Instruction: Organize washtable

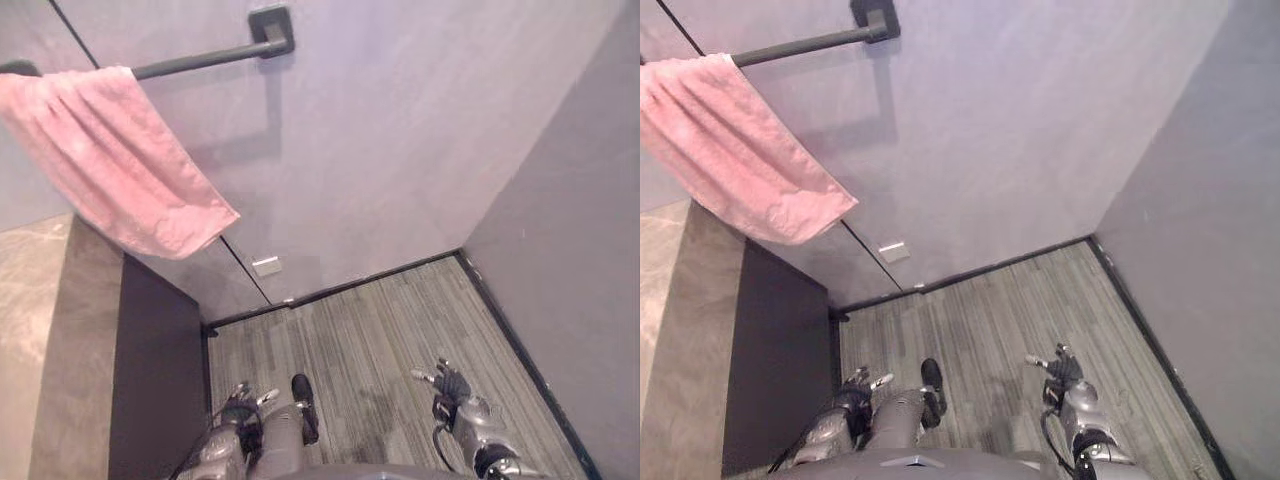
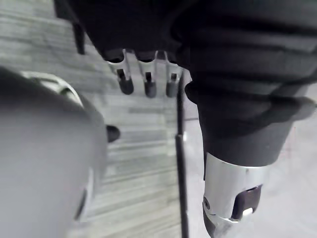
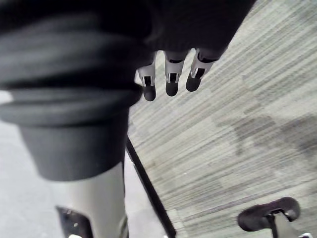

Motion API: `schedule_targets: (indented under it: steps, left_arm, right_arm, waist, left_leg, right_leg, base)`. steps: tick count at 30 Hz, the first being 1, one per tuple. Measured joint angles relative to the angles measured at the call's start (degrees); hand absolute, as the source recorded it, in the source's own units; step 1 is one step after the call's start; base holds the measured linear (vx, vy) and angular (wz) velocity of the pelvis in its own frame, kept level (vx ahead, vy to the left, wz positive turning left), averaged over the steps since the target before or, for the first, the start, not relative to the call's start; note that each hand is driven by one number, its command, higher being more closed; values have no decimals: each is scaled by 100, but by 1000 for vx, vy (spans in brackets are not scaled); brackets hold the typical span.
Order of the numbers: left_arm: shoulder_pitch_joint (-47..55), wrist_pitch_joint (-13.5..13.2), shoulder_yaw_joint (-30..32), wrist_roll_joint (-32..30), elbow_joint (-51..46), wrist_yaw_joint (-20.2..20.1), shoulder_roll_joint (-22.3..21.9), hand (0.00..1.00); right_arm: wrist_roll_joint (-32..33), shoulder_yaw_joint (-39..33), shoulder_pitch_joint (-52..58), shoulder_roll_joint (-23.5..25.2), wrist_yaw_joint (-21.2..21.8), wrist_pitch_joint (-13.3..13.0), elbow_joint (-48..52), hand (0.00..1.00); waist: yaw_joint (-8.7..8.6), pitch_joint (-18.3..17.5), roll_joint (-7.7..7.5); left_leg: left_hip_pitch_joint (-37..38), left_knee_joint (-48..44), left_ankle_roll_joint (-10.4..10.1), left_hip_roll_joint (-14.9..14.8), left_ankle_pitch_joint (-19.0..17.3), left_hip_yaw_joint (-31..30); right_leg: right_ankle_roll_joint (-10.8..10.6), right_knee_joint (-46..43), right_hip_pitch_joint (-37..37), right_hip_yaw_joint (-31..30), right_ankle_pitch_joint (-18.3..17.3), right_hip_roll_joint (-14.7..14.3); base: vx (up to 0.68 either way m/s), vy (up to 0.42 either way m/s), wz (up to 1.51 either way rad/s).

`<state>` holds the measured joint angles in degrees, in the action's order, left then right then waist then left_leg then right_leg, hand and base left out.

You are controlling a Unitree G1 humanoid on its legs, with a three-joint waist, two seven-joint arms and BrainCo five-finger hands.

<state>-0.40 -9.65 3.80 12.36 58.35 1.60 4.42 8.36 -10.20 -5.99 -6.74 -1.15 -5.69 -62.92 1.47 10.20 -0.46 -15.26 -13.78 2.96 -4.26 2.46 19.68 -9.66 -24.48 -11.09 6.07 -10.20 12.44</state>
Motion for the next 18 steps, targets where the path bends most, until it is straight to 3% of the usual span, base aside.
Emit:
schedule_targets:
  steps: [1,2,3,4,5,6,7,8,9,10,12,15,18]
  left_arm:
    - [26,1,-34,-38,7,2,25,0]
    - [56,3,-65,-39,10,3,54,0]
    - [66,4,-93,-37,10,9,90,0]
    - [75,-1,-177,-39,7,4,108,0]
    - [79,-12,-194,-48,9,5,130,0]
    - [77,-16,-195,-49,8,4,159,0]
    - [73,-19,-194,-75,7,3,210,0]
    - [68,-21,-195,-141,5,0,245,0]
    - [78,-22,-197,-161,6,-4,312,0]
    - [86,-19,-185,-161,40,-2,392,0]
    - [189,-1,-190,-163,145,-15,175,0]
    - [267,-4,-167,-164,97,-54,-96,0]
    - [342,-49,-150,-155,-276,-83,-94,0]
  right_arm:
    - [-1,-114,154,96,5,5,-15,0]
    - [1,-130,275,163,25,6,-25,0]
    - [1,-134,300,180,57,3,-22,0]
    - [-1,-135,329,183,114,5,-23,0]
    - [-14,-132,327,189,120,2,-19,0]
    - [-24,-134,327,192,121,0,-20,0]
    - [-52,-145,329,193,124,4,-20,0]
    - [-50,-157,316,197,125,4,-17,0]
    - [-50,-176,342,239,122,5,-22,0]
    - [-55,-184,373,276,121,6,-30,0]
    - [-60,-410,399,229,113,17,-87,0]
    - [-65,-421,473,159,113,27,-149,0]
    - [-70,-346,483,216,109,39,-109,0]
  waist:
    - [-62,-4,-13]
    - [-114,4,0]
    - [-116,5,3]
    - [-114,28,83]
    - [-121,44,122]
    - [-135,46,136]
    - [-176,31,169]
    - [-208,-5,103]
    - [-221,-31,-31]
    - [-228,-77,-281]
    - [-228,-186,-76]
    - [-237,-334,152]
    - [-200,-367,95]
  left_leg:
    - [342,49,34,114,-221,-76]
    - [739,177,79,170,-337,-110]
    - [952,280,95,202,-347,-104]
    - [1516,644,96,207,-348,-87]
    - [1792,824,96,194,-348,-80]
    - [1936,934,95,187,-349,-90]
    - [2078,1077,44,154,-371,-114]
    - [2119,1105,-62,131,-429,-120]
    - [2138,1176,-208,222,-479,-126]
    - [2215,1247,-319,364,-544,-151]
    - [2280,1348,-438,221,-541,-205]
    - [2247,1504,-568,-14,-514,-276]
    - [2261,1590,-648,-137,-508,-381]
  right_leg:
    - [-34,-1018,263,-105,693,80]
    - [-60,-2040,642,-289,890,140]
    - [-4,-2430,848,-308,733,153]
    - [313,-2795,1175,-158,211,164]
    - [435,-2680,1349,-10,-31,146]
    - [477,-2474,1472,54,-160,96]
    - [474,-1741,1676,119,-295,-69]
    - [452,-966,1772,170,-284,-179]
    - [531,249,1812,282,277,-224]
    - [633,642,1870,235,683,-175]
    - [620,878,1727,279,656,-319]
    - [687,1775,1373,433,992,-660]
    - [736,2234,1137,585,1163,-825]
  base:
    - [459,246,39]
    - [353,202,29]
    - [162,133,8]
    - [27,51,-5]
    - [-42,29,-3]
    - [-173,-9,11]
    - [-271,-25,23]
    - [-403,-53,27]
    - [-351,-125,19]
    - [-153,-168,7]
    - [120,-143,-1]
    - [136,-92,1]
    - [131,-85,16]
